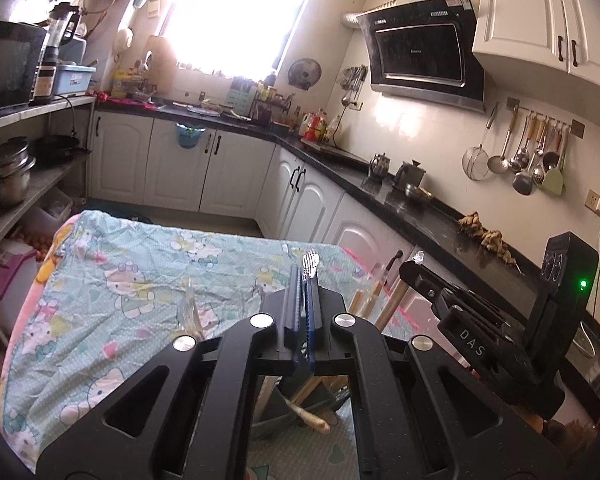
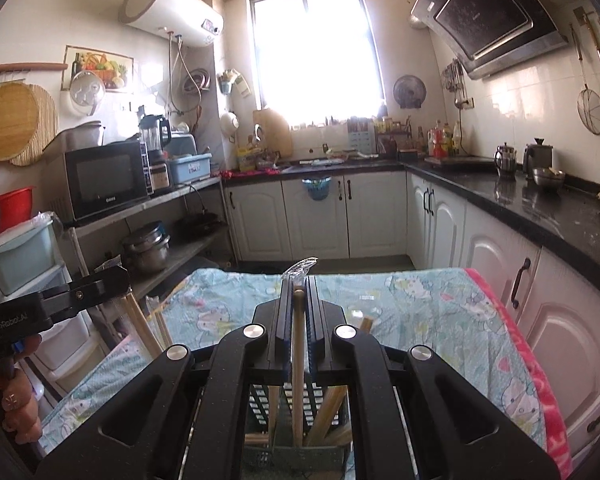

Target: Organize utensils

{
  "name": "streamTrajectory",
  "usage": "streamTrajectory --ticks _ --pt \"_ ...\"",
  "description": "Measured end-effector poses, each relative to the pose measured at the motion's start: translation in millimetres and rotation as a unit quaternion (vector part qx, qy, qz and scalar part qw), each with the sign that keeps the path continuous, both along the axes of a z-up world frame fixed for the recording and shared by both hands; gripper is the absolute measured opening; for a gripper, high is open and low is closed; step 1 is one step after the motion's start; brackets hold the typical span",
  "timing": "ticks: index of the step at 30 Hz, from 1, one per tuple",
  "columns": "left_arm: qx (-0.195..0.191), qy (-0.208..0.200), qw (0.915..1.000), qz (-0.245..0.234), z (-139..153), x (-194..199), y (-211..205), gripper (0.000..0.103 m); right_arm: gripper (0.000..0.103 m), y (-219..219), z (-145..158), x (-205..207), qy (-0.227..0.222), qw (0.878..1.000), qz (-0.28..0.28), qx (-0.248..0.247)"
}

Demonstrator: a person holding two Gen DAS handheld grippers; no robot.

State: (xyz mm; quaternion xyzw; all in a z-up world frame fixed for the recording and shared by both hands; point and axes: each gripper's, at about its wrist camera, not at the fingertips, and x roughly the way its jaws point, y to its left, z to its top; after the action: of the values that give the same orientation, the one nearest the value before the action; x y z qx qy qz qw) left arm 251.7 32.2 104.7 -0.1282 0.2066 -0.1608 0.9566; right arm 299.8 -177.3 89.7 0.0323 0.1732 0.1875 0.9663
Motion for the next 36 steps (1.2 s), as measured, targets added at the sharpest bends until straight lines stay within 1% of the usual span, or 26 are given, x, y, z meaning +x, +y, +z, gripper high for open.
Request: streamTrajectory --ticks 1,2,3,5,6,7,8,9,11,13,16,17,19,20,24,26,28,30,33,36 --pt "0.001 0.003 1.0000 0.000 -2 0 0 0.000 0.011 0 -2 0 0.004 1.000 0.000 0.001" --pt "0.002 0.005 1.0000 0.000 -3 0 0 0.000 0.018 0 -3 -1 0.008 1.000 0.001 0.001" --pt "0.002 0.007 1.0000 0.001 -4 0 1 0.000 0.021 0 -4 -1 0.010 1.000 0.000 0.001" --pt "0.003 0.009 1.0000 0.004 -5 -2 2 0.002 0.023 -1 -5 -3 0.011 1.000 0.000 0.001" --pt "0.003 0.010 0.9999 0.006 -5 -3 3 0.007 0.024 -2 -6 -5 0.012 1.000 0.001 0.001" --pt "0.003 0.010 0.9999 0.007 -5 -4 4 0.014 0.027 -2 -6 -6 0.013 1.000 0.000 0.001" --pt "0.002 0.011 0.9999 0.009 -5 -4 4 0.018 0.031 -2 -5 -9 0.013 1.000 0.000 0.002" --pt "0.002 0.010 0.9999 0.010 -4 -6 5 0.022 0.031 -4 -5 -10 0.013 1.000 0.000 0.002" --pt "0.004 0.008 0.9999 0.013 -3 -10 6 0.026 0.034 -5 -4 -14 0.012 1.000 -0.001 -0.002" --pt "0.005 0.005 0.9998 0.019 1 -14 8 0.036 0.038 -7 -3 -18 0.011 1.000 -0.001 -0.005" --pt "0.003 0.001 0.9996 0.028 6 -21 11 0.048 0.045 -9 -2 -26 0.010 1.000 0.003 -0.008" --pt "0.003 -0.001 0.9996 0.029 7 -24 12 0.050 0.046 -10 -1 -29 0.010 1.000 0.004 -0.010" --pt "0.005 -0.008 0.9993 0.036 12 -31 14 0.060 0.048 -11 0 -35 0.009 1.000 0.006 -0.013" --pt "0.006 -0.011 0.9992 0.039 13 -34 15 0.062 0.050 -12 1 -39 0.007 1.000 0.005 -0.015" --pt "0.007 -0.014 0.9983 0.055 17 -47 19 0.076 0.056 -15 5 -53 -0.001 1.000 0.006 -0.020" --pt "0.006 -0.016 0.9981 0.059 19 -53 19 0.079 0.061 -17 6 -61 -0.005 1.000 0.006 -0.020" --pt "0.010 -0.020 0.9976 0.065 19 -61 20 0.087 0.064 -19 7 -68 -0.007 1.000 0.007 -0.022" --pt "0.008 -0.020 0.9972 0.071 18 -68 21 0.092 0.067 -20 8 -76 -0.010 1.000 0.006 -0.025" --pt "0.011 -0.019 0.9968 0.077 17 -78 24 0.092 0.073 -22 10 -88 -0.013 1.000 0.006 -0.025" --pt "0.015 -0.009 0.9968 0.078 12 -86 25 0.092 0.080 -24 10 -99 -0.018 0.999 0.008 -0.029"
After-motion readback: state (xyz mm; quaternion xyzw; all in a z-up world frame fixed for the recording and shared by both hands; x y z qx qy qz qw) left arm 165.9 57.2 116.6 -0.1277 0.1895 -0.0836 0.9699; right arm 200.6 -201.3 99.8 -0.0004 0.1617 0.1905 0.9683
